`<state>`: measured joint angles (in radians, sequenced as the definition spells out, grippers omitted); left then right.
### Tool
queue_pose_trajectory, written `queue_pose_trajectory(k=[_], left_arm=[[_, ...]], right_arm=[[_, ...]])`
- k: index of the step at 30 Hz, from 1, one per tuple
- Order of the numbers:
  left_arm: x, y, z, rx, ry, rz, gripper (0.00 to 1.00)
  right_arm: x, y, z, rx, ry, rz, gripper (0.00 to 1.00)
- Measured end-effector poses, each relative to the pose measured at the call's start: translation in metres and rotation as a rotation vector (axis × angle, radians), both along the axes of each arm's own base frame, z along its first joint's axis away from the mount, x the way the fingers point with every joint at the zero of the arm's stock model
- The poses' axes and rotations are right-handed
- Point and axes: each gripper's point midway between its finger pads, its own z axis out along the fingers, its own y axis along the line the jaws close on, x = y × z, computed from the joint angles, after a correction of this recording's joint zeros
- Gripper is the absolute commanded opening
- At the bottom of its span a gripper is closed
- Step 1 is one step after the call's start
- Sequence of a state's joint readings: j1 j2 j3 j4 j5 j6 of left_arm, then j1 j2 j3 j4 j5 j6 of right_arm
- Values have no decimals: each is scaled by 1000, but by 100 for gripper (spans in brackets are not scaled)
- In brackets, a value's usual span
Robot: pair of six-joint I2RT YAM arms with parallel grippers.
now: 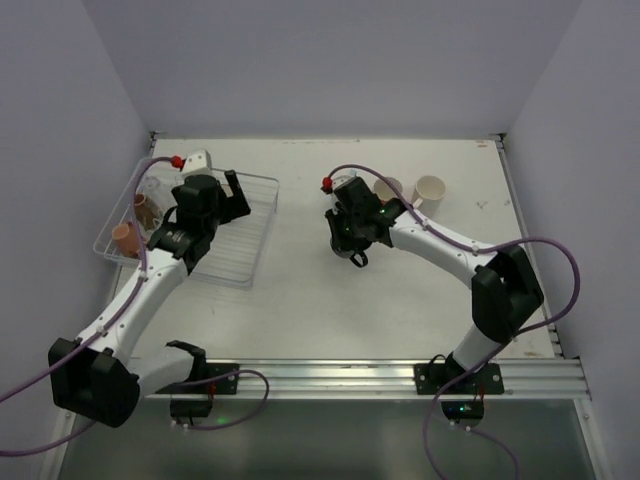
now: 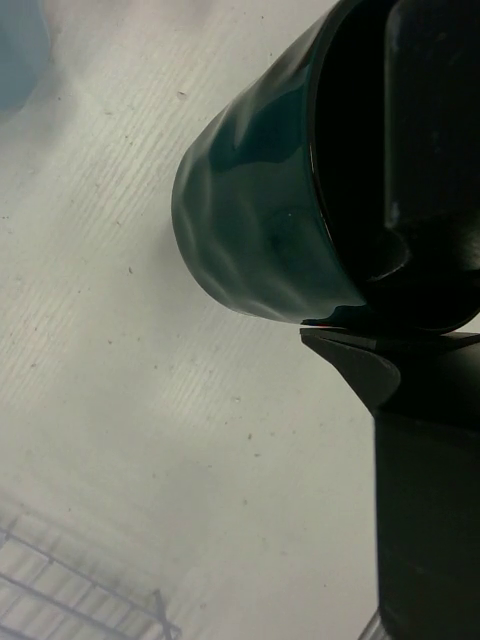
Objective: Unload the cups from the dish rack
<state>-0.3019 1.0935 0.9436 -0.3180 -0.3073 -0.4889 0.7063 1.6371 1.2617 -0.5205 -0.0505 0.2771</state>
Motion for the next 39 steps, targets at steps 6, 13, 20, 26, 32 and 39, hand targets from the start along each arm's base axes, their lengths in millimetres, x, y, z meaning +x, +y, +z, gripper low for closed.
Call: queue_pose_trajectory(k=[6, 13, 20, 26, 32, 39], left_arm=[[23, 6, -46, 60, 125, 49, 100], [61, 17, -80, 87, 223, 89, 100], [83, 18, -99, 115, 260, 86, 100], [93, 23, -110, 144, 274, 116, 100], [93, 34, -124, 193, 303, 157, 100], [96, 43, -141, 224, 334, 175, 100]], right_arm=[[7, 6, -19, -100, 23, 23, 0], [11, 16, -38, -155, 41, 42, 2], [15, 16, -59, -203, 69, 42, 8], [16, 14, -69, -226, 80, 39, 17], [22, 15, -67, -229, 57, 32, 52], [27, 18, -62, -212, 26, 26, 86]])
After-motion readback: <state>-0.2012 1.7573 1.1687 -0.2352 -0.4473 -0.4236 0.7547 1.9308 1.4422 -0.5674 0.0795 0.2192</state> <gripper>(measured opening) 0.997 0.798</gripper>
